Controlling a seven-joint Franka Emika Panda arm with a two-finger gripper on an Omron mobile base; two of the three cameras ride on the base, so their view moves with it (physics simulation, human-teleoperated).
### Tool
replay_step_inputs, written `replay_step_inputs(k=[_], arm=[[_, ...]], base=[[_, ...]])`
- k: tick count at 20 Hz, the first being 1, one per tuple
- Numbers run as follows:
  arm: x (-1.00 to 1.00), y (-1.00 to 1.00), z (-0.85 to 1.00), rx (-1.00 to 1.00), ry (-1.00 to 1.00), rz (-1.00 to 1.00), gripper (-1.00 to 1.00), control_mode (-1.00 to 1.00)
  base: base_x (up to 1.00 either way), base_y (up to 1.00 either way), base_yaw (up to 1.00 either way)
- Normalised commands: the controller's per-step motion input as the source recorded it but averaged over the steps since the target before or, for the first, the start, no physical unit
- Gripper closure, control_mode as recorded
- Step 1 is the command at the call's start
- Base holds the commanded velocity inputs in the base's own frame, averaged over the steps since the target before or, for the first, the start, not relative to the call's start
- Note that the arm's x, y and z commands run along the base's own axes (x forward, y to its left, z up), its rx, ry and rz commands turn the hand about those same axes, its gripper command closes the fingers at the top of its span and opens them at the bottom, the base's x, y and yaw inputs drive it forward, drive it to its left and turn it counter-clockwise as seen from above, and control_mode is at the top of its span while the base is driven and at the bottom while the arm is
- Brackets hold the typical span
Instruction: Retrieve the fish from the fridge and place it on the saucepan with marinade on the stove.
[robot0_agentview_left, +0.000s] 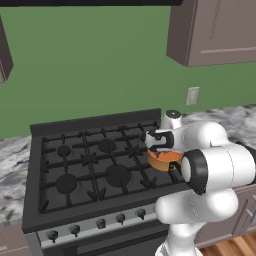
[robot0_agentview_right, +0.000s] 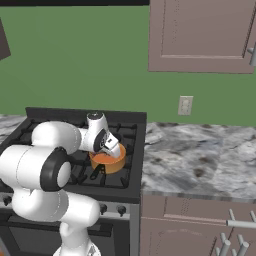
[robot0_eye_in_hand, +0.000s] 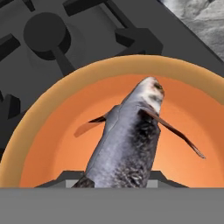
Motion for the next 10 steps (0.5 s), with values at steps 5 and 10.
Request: replay_step_inputs(k=[5, 10], arm=[[0.00, 0.00, 0.00, 0.00, 0.00, 0.00, 1.00, -1.00], [0.00, 0.00, 0.00, 0.00, 0.00, 0.00, -1.00, -1.00]], base=[[0.00, 0.00, 0.00], [0.00, 0.00, 0.00]])
